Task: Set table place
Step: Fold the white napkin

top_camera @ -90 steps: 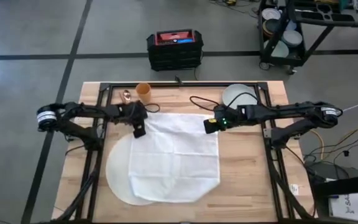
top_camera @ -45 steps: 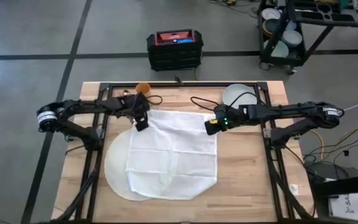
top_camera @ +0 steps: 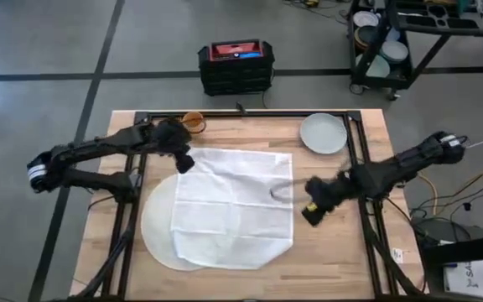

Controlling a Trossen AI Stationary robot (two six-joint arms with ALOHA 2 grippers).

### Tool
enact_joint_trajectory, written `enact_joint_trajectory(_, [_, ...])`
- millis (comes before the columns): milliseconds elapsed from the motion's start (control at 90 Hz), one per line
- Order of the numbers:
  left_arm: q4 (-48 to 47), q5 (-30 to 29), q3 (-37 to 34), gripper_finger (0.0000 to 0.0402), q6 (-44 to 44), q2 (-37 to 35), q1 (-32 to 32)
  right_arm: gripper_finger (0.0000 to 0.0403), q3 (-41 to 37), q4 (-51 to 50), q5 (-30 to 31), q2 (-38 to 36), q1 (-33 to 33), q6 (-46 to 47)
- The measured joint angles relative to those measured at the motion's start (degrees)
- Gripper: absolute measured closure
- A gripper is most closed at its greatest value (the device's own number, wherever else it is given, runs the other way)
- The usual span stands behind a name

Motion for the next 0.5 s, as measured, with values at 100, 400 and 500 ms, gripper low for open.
enact_joint_trajectory(100, [-0.29,0.02,-1.24,0.0401,-7.42,-5.38,-2.63,0.0403,-2.86,6.98,8.62,1.36,8.9,14.36])
enact_joint_trajectory(400, [-0.27,0.04,-2.31,0.0402,-18.18,-12.83,-9.73,0.0345,-7.31,30.03,23.11,13.06,17.33,35.96])
enact_joint_trajectory(500, [-1.53,0.65,-2.35,0.0402,-19.42,-12.84,-11.12,0.0299,-6.87,36.13,18.93,17.65,17.57,35.97])
